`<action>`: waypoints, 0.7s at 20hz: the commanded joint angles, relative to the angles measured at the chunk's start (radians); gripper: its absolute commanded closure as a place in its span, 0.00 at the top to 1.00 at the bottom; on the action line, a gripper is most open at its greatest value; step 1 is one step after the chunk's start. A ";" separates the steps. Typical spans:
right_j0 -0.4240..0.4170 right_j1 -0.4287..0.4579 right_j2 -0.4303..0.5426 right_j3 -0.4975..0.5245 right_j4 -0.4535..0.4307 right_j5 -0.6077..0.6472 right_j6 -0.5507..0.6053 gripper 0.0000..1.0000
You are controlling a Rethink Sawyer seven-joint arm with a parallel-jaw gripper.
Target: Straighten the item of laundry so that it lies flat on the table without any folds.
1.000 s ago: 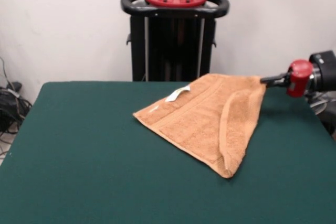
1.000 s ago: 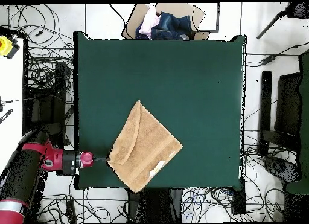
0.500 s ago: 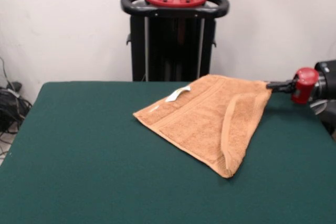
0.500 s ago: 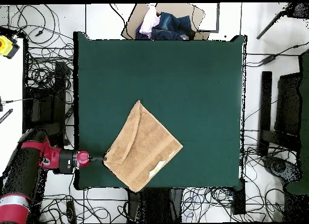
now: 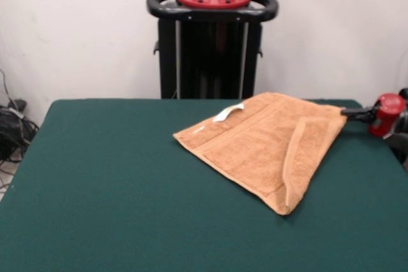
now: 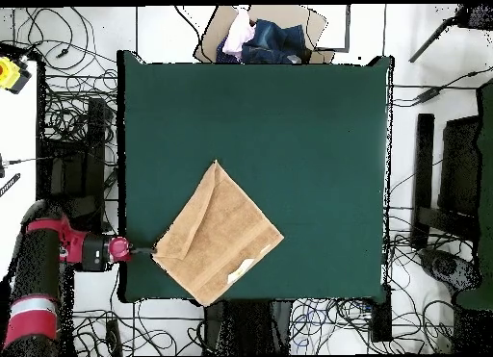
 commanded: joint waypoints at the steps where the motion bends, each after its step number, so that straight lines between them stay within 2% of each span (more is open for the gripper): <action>1: -0.033 0.067 0.071 -0.149 0.047 0.047 0.118 0.00; 11: -0.033 0.073 0.074 -0.145 0.037 0.039 0.141 0.00; 12: -0.031 0.076 0.070 -0.145 0.034 0.044 0.140 1.00; 14: -0.026 0.072 0.066 -0.133 0.027 0.026 0.146 1.00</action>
